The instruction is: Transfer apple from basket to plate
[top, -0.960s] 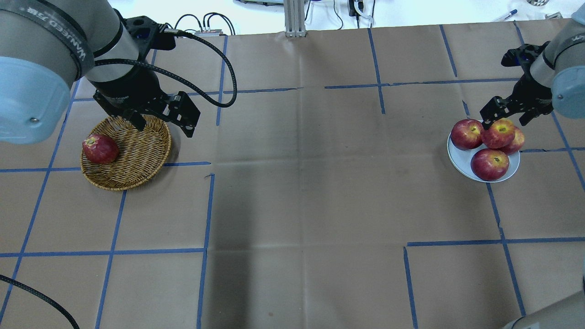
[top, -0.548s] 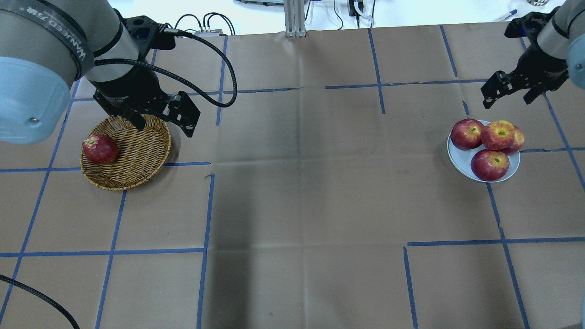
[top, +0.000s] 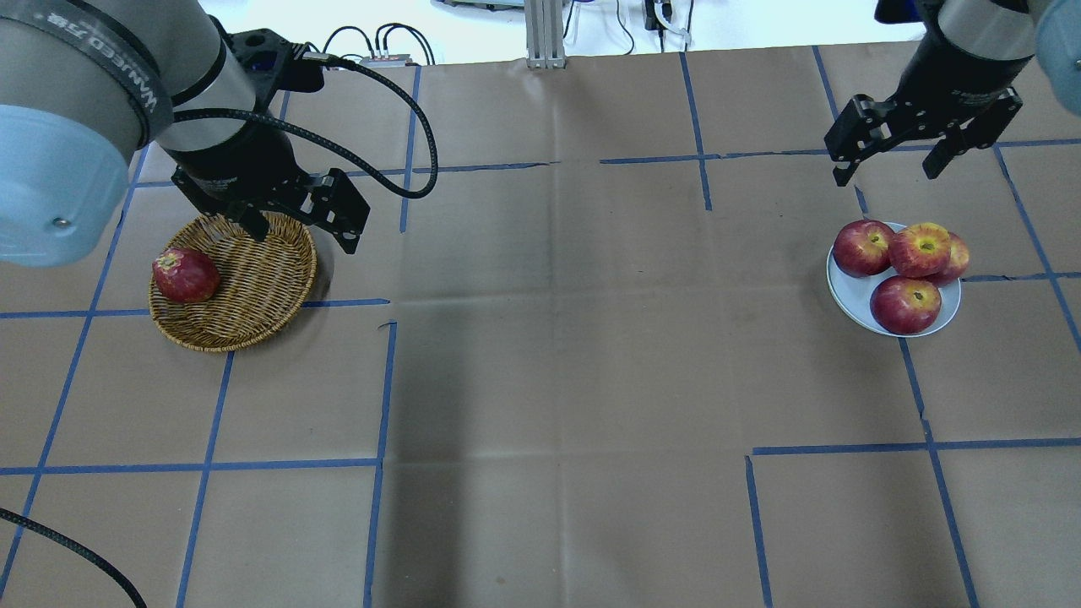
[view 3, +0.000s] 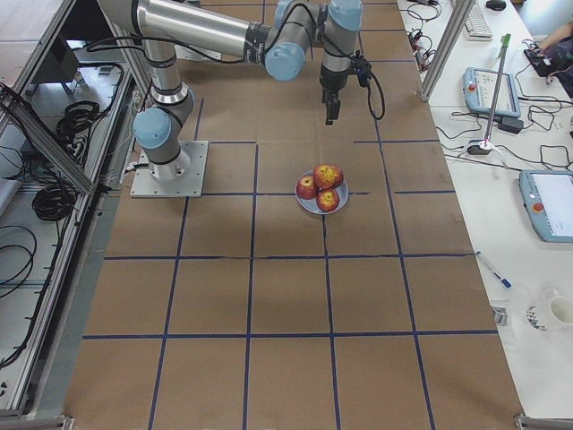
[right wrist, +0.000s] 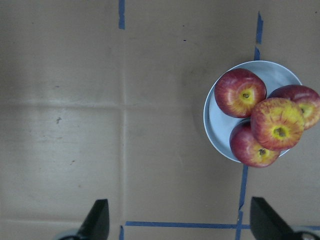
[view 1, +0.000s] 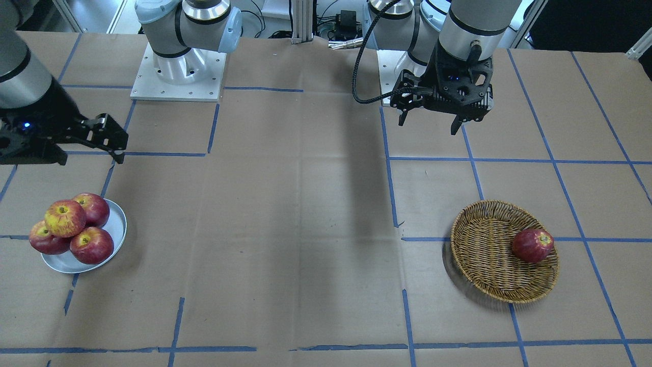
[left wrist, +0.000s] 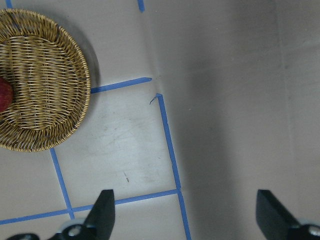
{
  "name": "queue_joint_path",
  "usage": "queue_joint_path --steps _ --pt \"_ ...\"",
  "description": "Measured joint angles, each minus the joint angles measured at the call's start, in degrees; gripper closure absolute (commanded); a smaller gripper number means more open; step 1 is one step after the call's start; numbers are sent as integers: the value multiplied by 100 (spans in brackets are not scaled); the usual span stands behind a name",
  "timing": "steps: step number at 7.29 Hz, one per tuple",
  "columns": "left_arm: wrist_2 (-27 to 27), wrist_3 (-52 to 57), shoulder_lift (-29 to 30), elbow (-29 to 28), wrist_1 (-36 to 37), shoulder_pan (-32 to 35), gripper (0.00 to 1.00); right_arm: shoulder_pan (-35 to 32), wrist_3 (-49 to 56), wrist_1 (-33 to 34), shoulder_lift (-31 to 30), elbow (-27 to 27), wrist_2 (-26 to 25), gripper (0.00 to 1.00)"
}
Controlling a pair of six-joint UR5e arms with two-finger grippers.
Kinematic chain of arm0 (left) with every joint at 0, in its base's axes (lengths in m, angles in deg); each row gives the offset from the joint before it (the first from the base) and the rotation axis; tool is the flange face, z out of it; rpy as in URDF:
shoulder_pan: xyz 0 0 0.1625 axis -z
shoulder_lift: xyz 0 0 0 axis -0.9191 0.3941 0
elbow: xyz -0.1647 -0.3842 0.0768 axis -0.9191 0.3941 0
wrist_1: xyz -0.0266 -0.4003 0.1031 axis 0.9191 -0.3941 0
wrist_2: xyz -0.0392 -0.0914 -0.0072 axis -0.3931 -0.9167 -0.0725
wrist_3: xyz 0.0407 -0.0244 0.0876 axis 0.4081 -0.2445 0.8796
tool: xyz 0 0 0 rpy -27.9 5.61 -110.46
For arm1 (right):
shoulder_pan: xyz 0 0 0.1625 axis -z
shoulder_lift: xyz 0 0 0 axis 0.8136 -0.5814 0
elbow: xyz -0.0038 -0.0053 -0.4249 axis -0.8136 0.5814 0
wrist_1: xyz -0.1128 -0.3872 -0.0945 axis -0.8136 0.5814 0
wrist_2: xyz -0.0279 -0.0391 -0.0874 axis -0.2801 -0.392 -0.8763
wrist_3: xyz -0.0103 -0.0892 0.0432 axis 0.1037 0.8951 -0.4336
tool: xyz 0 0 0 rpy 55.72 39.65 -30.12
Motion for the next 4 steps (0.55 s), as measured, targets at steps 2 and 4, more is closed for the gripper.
queue_joint_path --steps 2,4 --pt "0 0 -21 5 -7 0 1 -621 -566 -112 -185 -72 -4 0" --pt "0 6 -32 11 -10 2 1 -829 -706 -55 -350 -317 -8 0"
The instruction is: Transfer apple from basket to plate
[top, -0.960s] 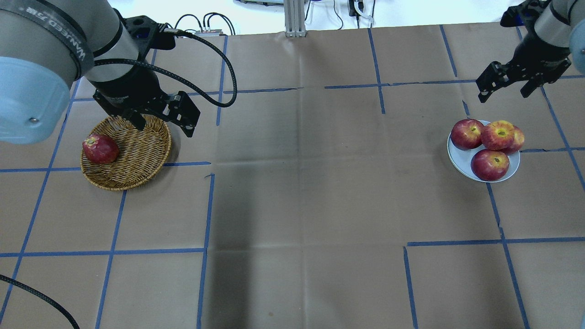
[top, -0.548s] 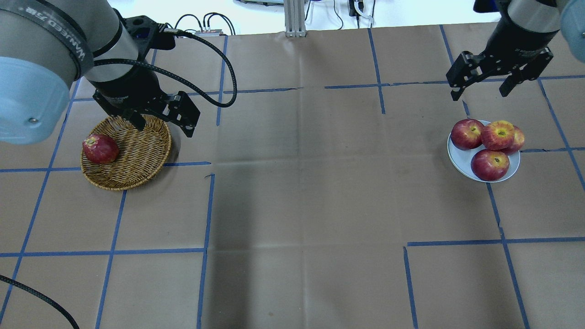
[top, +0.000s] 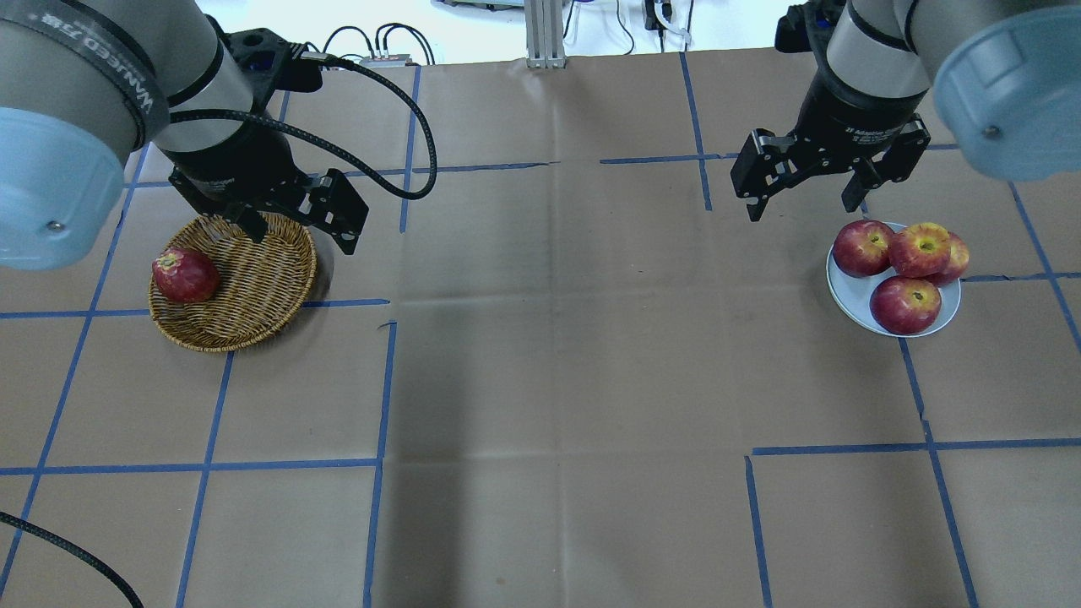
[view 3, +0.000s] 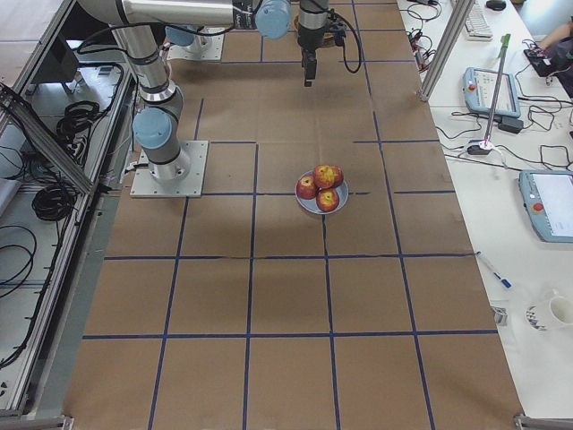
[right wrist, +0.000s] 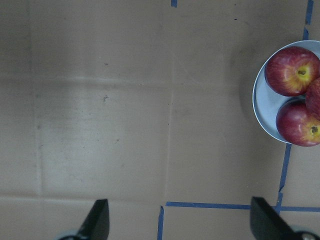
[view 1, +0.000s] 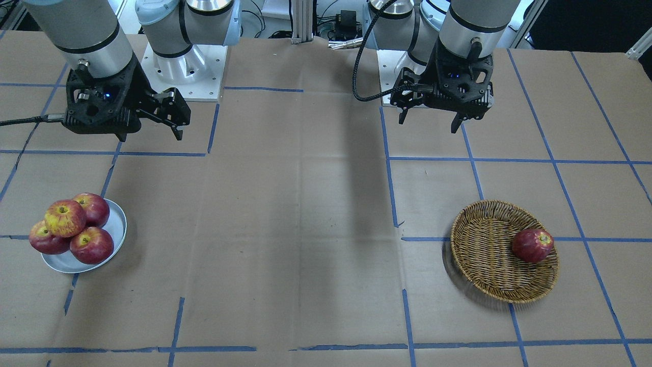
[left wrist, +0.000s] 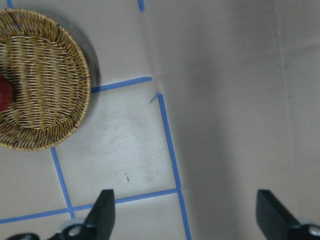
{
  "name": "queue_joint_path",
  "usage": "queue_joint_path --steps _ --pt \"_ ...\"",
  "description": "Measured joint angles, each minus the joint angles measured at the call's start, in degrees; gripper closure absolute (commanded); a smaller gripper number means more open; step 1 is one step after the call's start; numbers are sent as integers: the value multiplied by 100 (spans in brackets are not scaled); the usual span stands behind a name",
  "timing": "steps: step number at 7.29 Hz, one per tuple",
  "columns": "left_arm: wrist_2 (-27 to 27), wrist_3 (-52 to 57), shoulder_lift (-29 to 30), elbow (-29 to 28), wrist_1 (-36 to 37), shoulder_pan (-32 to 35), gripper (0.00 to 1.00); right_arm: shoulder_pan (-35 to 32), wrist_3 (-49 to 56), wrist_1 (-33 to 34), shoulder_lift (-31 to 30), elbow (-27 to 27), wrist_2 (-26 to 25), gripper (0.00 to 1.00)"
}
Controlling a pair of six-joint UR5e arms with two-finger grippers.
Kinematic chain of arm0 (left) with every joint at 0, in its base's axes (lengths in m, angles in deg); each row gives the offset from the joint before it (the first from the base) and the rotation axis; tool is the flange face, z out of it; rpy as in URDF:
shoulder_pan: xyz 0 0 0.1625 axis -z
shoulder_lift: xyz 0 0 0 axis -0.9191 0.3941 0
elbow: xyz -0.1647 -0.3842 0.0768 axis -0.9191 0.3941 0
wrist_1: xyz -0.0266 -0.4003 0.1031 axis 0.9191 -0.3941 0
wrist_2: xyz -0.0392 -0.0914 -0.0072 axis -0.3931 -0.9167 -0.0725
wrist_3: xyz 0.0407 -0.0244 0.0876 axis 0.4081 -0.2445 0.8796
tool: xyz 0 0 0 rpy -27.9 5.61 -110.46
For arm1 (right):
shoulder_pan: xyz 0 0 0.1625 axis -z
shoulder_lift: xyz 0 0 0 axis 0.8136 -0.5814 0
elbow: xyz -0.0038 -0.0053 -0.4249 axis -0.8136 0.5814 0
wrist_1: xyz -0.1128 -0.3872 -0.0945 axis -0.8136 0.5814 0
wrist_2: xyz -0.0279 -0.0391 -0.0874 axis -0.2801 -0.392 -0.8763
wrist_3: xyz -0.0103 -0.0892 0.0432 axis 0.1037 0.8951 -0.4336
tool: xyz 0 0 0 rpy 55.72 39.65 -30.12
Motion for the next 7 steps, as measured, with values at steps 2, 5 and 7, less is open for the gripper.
queue_joint_path --steps 2,5,7 --pt "0 3 10 11 0 4 1 -30 -31 73 -95 -73 -37 0" --pt "0 3 47 15 27 -1 1 -21 -37 64 -78 45 -59 0" --pt "-22 -24 102 -24 46 -2 1 -20 -37 62 -78 57 -59 0"
